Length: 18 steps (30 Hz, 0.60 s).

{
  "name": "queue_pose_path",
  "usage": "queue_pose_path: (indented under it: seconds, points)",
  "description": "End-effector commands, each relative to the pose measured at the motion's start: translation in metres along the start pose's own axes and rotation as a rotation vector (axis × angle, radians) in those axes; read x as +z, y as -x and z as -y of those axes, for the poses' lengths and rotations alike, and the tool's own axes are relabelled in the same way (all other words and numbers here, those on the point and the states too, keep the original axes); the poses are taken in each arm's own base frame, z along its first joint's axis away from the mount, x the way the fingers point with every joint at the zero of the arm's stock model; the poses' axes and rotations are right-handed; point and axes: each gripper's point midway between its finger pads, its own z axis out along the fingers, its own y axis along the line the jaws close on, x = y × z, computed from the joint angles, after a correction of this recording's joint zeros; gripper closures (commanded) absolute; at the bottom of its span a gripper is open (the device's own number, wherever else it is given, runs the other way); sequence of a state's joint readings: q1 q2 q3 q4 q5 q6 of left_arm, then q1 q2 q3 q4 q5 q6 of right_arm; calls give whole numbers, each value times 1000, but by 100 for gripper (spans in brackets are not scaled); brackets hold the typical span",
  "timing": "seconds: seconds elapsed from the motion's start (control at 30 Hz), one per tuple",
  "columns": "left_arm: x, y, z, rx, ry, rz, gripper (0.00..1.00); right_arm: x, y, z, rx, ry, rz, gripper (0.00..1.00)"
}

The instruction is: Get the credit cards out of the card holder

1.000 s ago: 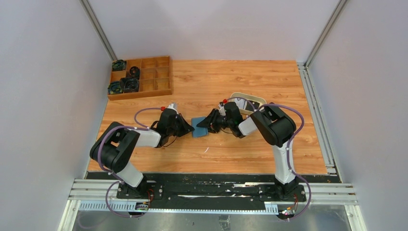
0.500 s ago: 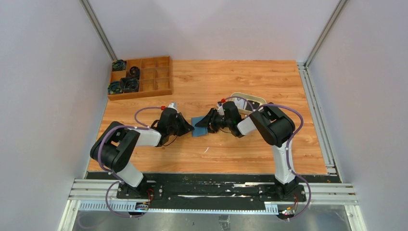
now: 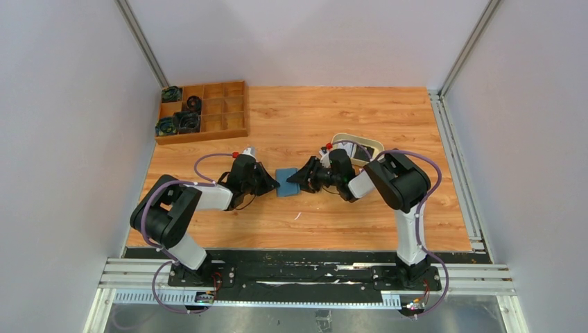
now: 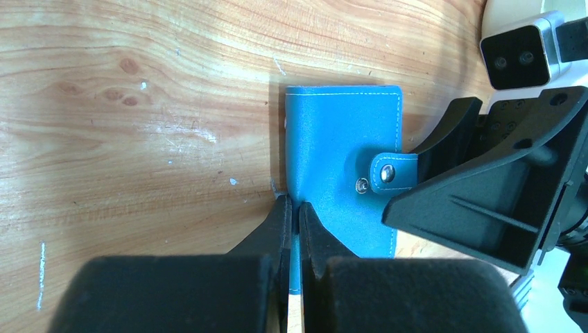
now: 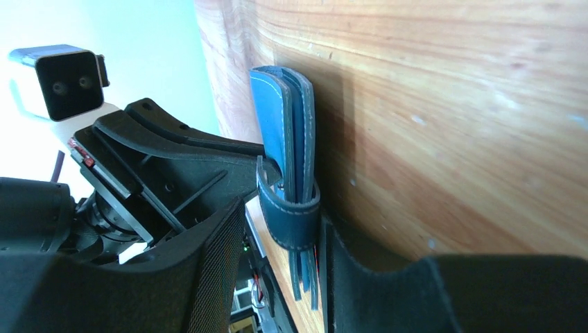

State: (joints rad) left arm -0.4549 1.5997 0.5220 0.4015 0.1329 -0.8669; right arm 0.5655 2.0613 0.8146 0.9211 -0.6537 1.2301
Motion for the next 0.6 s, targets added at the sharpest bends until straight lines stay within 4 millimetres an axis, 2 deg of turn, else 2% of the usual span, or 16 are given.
queue_pose_path:
  seconds: [0.0, 0.23, 0.57]
  points:
    - [-14, -54, -88, 39, 321, -161, 100, -9, 18, -8, 9, 74, 81, 55]
    - [-14, -55, -90, 43, 328, -169, 100, -5, 30, -19, 5, 140, 121, 55]
    - [-15, -54, -90, 52, 330, -169, 100, -6, 40, 0, 67, 99, 180, 56]
